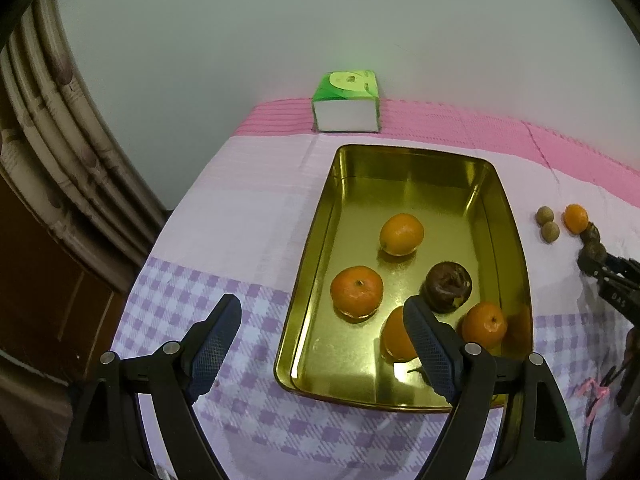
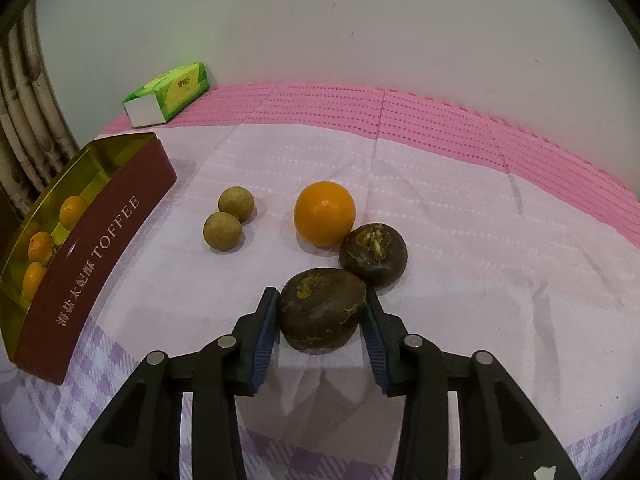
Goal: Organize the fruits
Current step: 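Grasp a dark passion fruit from the pile with the right gripper, then grasp two small brown fruits together with the left gripper while the right gripper holds the passion fruit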
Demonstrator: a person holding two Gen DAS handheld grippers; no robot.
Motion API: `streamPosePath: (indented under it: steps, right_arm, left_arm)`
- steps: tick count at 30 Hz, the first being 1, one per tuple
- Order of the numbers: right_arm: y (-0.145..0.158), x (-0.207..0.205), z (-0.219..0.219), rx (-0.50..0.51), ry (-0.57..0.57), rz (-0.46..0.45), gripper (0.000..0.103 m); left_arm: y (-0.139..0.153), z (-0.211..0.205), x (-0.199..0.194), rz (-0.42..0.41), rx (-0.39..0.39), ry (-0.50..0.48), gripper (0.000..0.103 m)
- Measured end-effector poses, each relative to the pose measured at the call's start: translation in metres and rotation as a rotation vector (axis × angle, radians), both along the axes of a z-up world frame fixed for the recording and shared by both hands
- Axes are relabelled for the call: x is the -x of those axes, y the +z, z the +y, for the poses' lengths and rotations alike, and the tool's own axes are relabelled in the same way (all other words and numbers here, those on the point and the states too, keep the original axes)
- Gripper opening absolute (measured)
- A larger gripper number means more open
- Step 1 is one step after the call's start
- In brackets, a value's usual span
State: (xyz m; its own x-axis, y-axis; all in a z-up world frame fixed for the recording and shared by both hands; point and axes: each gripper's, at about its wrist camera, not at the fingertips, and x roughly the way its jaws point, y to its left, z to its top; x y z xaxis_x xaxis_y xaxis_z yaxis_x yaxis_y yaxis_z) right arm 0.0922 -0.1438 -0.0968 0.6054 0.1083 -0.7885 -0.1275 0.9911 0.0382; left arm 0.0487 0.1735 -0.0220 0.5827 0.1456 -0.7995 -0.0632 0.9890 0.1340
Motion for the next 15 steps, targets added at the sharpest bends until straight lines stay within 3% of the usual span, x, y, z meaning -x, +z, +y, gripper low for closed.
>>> streamPosePath:
  steps: [7, 15]
  right_arm:
    - [0.004, 0.014, -0.022, -0.01, -0.013, -0.019, 0.038]
    - [-0.002, 0.025, -0.07, 0.024, -0.086, -0.017, 0.038]
  left_arm:
    - [0.002, -0.023, 0.0, -0.006, -0.025, -0.019, 0.083]
    - [0.008, -0.1, -0.011, -0.016, 0.023, -0.16, 0.083]
